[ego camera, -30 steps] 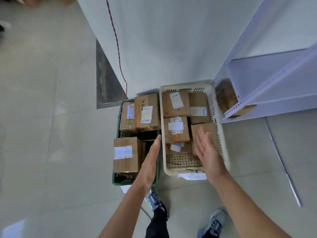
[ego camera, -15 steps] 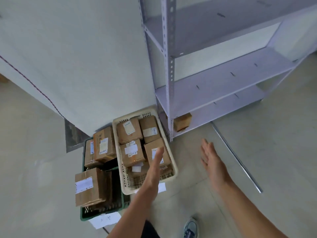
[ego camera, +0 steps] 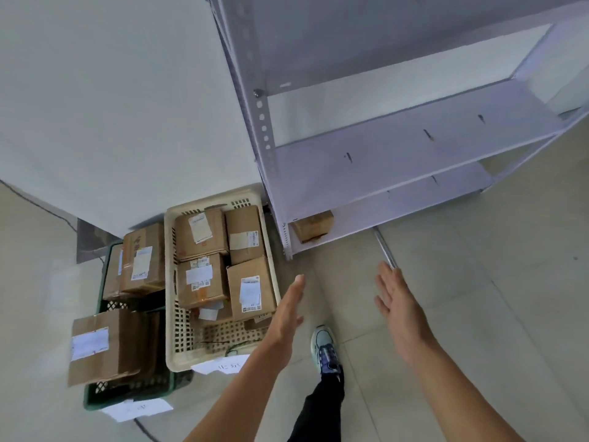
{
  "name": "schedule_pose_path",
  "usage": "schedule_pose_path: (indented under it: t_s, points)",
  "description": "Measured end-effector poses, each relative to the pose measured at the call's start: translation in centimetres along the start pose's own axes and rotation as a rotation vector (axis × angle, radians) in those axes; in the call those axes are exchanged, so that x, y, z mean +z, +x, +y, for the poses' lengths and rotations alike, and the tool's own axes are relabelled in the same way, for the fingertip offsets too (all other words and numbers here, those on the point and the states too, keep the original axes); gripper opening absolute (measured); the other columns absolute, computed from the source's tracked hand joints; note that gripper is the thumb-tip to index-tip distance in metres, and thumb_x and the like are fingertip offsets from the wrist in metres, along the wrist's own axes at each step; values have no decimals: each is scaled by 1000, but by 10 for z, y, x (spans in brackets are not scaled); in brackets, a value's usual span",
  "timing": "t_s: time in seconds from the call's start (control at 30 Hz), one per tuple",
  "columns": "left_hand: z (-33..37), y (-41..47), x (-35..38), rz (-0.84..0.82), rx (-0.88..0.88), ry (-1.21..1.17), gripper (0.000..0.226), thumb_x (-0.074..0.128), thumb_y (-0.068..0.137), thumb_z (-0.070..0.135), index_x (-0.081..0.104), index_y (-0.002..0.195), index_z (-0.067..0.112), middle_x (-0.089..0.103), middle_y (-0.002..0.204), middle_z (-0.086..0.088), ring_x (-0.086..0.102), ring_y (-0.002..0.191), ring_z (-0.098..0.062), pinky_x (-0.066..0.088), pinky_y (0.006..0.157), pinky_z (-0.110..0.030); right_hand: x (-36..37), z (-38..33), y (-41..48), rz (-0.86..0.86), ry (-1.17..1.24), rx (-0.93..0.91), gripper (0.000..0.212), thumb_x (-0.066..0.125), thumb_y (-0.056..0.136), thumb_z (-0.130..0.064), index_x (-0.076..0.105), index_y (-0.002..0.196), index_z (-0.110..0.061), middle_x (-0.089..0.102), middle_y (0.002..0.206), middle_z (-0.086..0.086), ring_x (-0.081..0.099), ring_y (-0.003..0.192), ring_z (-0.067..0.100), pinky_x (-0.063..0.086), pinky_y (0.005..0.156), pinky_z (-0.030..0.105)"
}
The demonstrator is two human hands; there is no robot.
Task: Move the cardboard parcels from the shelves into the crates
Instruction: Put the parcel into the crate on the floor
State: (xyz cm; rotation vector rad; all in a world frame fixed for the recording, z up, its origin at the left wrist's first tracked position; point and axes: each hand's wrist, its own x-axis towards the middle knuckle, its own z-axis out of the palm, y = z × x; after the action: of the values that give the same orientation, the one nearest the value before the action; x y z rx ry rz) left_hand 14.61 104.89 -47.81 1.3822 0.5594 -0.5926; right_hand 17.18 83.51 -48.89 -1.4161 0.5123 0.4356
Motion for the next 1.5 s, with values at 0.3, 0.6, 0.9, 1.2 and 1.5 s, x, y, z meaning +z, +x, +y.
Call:
schedule_pose_path:
  t_s: [0.3,0.6,0.9,1.2,1.5]
  points:
    - [-16,155,21,168,-94,-71,76,37,108,66,28,171,24,30,178,1,28,163,-19,25,132,-49,-55,18,182,-29,-102,128,58,26,115,-45,26,167,-21,28,175,-5,27,160,12,20,131,38]
    - [-40,295,40,315,-108,-134,71,33,113,60,25,172,21,29,178,-2,30,163,-20,27,132,-54,-64,39,337,-131,-188,121,58,34,114,-45,27,167,-23,26,175,-8,26,160,11,22,126,36]
    - [-64,430,28,436,-86,-154,78,35,109,69,16,174,30,13,183,2,14,168,-24,10,135,-59,-56,75,473,-235,-305,125,59,45,113,-44,33,166,-21,34,172,-9,37,155,8,28,128,38]
    - [-72,533,-12,525,-55,-106,73,44,85,56,56,152,31,55,160,-6,47,150,-34,29,127,-64,-15,104,579,-292,-439,80,63,44,112,-39,36,156,5,33,165,23,32,153,39,34,126,50]
    - [-96,609,-47,530,185,-320,57,39,107,67,75,127,28,78,131,-3,69,132,-26,43,123,-55,14,128,650,-474,-474,21,50,35,105,-71,68,125,-40,73,120,-16,67,117,15,52,82,37]
